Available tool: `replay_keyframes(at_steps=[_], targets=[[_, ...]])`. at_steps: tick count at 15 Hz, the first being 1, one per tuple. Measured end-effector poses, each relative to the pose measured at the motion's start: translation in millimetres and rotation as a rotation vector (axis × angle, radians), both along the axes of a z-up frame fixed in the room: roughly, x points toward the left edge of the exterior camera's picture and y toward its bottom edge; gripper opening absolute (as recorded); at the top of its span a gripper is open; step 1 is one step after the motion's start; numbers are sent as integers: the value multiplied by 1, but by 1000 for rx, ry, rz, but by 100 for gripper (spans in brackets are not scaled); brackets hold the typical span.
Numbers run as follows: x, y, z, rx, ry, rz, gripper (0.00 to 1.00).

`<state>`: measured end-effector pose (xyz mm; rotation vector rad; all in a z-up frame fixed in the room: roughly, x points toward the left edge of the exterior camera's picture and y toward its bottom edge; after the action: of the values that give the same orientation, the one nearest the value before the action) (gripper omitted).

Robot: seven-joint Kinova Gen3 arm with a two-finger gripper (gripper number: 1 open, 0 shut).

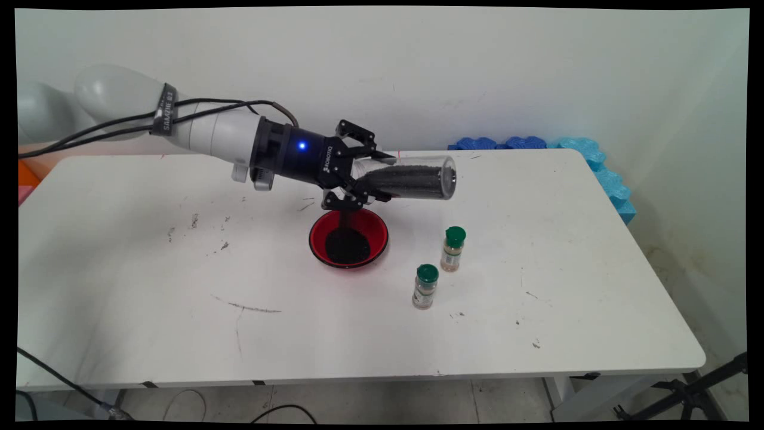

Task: Pour the black seasoning powder in the red bowl

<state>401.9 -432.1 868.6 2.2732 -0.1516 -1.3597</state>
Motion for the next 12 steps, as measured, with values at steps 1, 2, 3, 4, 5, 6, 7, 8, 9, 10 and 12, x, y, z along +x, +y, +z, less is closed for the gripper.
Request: replay_keyframes(at_steps=[1,2,3,4,5,6,7,8,9,10,12], targets=[[0,1,-1,1,2,1,0],[0,1,-2,1,4,3,0],[-1,2,-2,2,5,4,0],[-1,2,-3,2,7,4,0],[-1,3,-4,1,7,4,0],[-1,3,-4,0,7,5,0],[-2,3,-5,-2,6,4,0],[-2,3,-5,-5,3,3,0],[-1,3,-6,-10,-2,2,0],[-1,3,-6,-16,-7,-1,0],[-1,1,-6,-41,-25,-13,0]])
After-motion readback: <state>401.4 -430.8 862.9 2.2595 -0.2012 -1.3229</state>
